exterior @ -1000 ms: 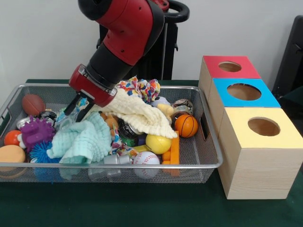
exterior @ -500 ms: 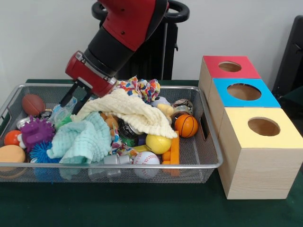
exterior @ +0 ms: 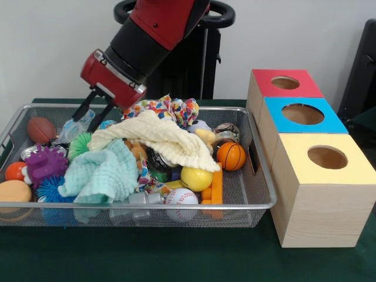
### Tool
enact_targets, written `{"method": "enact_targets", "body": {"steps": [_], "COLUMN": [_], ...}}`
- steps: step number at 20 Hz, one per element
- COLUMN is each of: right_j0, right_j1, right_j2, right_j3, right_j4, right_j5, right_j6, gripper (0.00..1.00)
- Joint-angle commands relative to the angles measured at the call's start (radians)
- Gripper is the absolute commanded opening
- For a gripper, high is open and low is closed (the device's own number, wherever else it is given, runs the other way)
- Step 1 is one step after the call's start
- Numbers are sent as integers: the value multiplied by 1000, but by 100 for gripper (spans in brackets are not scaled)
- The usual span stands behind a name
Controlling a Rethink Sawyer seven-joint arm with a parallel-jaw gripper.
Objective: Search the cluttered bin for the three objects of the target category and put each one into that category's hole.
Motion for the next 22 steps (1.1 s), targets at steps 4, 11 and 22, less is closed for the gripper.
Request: {"method": "enact_targets", "body": {"steps": [4,11,22], "right_j0": [3,20,48], "right_j1": [-43,-58,-64], "right_j2": [144,153,149], "right_j3": [149,167,178], "right_j4": [76,111,149], "right_j5": [152,182,205], "right_j6": [-148,-122,-81], "gripper": [0,0,0]}}
